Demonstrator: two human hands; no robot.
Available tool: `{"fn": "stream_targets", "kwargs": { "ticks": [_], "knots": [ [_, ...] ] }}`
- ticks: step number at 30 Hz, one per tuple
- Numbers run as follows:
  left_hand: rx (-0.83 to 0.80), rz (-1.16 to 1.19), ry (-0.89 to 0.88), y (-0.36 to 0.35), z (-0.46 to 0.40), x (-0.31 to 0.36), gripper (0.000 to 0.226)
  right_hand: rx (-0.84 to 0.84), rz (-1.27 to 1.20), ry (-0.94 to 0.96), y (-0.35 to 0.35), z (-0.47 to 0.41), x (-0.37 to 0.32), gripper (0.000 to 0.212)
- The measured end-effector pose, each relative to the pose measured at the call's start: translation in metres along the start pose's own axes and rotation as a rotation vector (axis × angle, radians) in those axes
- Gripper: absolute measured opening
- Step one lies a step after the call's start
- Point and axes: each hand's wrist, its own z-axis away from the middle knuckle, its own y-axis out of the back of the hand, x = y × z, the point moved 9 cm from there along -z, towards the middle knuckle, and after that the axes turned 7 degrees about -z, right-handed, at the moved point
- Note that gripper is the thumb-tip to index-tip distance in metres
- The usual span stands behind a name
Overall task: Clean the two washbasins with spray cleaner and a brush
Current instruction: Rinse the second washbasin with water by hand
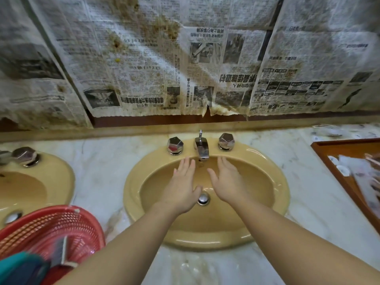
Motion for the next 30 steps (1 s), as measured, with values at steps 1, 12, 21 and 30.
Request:
{"fn": "stream_targets", "kwargs": {
  "ticks": [1,12,21,30],
  "knots": [
    [0.009,-0.010,0.024,0.005,0.009,-0.007,0.084,0.004,-0.017,0.028,-0.004,0.008,-0.011,0.070],
    [0.212,0.036,0.325,0.066,0.149,-0.072,0.077,-0.164,-0.178,0.352,-0.052,0.090,-0.137,0.054],
    [0.441,0.022,0.675,0.086,0.326,-0.117,0.062,-0.383,-0.176,0.661,-0.100,0.185,-0.211,0.045],
    [0.730,0.171,1.037,0.095,0.446,-0.182,0.059,-0.501,-0.391,0.519,-0.124,0.202,-0.241,0.039]
  ]
}}
